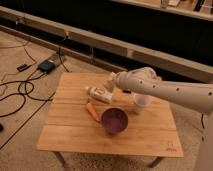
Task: Place the white sponge in the ceramic cup
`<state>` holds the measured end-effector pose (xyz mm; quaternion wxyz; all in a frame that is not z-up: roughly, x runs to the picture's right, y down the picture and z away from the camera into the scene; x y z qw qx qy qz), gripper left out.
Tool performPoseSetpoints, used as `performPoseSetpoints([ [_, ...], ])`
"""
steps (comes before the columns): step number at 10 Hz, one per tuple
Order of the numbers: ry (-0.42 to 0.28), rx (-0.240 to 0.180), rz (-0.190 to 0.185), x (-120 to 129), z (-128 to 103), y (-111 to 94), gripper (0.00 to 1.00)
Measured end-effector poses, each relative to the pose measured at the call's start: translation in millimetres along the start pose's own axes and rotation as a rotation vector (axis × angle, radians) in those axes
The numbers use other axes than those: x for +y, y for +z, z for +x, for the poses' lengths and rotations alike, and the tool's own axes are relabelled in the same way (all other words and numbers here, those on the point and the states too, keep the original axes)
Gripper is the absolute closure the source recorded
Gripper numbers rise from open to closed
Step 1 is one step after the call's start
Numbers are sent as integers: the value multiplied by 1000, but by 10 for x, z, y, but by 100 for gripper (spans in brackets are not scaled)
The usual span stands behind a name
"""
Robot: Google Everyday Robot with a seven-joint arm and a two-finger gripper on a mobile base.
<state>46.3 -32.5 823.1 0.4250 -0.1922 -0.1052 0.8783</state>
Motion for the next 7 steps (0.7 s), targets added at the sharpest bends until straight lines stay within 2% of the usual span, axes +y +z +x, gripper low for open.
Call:
performPoseSetpoints([
  [2, 81, 1, -3, -12, -44, -53, 100],
  [7, 321, -28, -13, -169, -308, -411, 100],
])
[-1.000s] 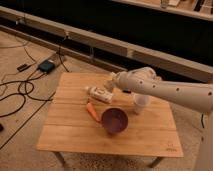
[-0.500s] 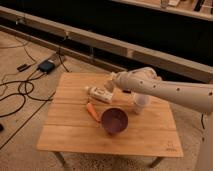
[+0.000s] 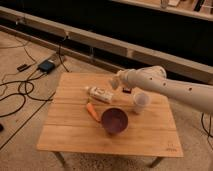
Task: Place the white sponge in the ceramic cup
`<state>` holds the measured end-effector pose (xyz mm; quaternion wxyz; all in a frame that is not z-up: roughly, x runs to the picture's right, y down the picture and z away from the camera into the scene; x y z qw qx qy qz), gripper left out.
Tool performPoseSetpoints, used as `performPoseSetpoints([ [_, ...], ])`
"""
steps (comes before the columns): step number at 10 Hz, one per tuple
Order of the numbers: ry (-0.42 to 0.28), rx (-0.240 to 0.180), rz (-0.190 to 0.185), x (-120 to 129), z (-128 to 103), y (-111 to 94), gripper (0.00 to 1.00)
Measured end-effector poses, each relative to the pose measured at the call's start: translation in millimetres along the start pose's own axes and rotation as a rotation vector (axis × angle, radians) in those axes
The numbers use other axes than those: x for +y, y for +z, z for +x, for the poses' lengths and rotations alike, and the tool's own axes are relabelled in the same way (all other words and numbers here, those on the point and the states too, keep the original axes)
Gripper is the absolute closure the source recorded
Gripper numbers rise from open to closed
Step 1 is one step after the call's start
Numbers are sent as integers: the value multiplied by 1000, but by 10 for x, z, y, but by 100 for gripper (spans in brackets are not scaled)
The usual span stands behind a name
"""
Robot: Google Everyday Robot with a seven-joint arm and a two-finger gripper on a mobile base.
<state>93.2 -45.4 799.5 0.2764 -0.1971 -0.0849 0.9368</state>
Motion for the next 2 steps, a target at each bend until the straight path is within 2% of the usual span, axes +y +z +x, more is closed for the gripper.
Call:
performPoseSetpoints([
  [1, 72, 7, -10, -46, -28, -84, 100],
  [2, 109, 15, -18, -69, -25, -127, 100],
])
